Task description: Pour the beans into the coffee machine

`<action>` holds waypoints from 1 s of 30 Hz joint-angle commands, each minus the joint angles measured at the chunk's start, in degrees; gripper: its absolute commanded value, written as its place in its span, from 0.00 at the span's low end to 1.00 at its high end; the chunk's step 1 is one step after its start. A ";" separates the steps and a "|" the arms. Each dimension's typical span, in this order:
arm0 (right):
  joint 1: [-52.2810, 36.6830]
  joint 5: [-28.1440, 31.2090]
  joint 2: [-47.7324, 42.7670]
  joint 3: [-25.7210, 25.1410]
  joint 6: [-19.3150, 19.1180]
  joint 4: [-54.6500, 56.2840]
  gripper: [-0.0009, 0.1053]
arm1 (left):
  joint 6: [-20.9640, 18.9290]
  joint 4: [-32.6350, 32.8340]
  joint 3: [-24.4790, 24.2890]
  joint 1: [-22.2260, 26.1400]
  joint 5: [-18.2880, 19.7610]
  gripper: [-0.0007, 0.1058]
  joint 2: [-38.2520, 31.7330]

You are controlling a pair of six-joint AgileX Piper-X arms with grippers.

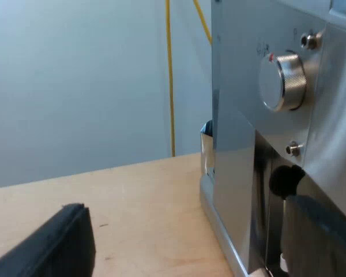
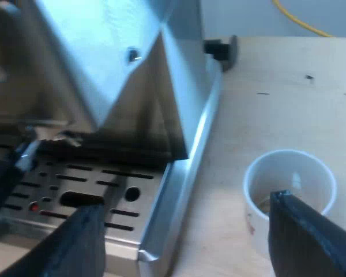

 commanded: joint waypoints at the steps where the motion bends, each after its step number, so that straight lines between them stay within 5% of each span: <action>1: -0.02 2.55 1.15 -1.76 -0.24 -0.51 0.59 | -0.65 4.01 -2.09 -0.04 -1.27 0.65 -1.86; 9: -0.96 10.15 3.85 -2.22 -0.62 0.57 0.59 | -0.40 15.81 -6.21 -0.04 -2.57 0.65 -7.69; 23: -12.86 6.38 -1.24 -2.22 -0.69 6.48 0.59 | -0.40 27.61 -12.54 -3.45 -1.91 0.65 -10.48; 30: -12.70 6.11 -8.61 -2.22 -1.95 9.99 0.59 | -0.40 32.21 -13.40 -6.81 -8.63 0.65 -17.48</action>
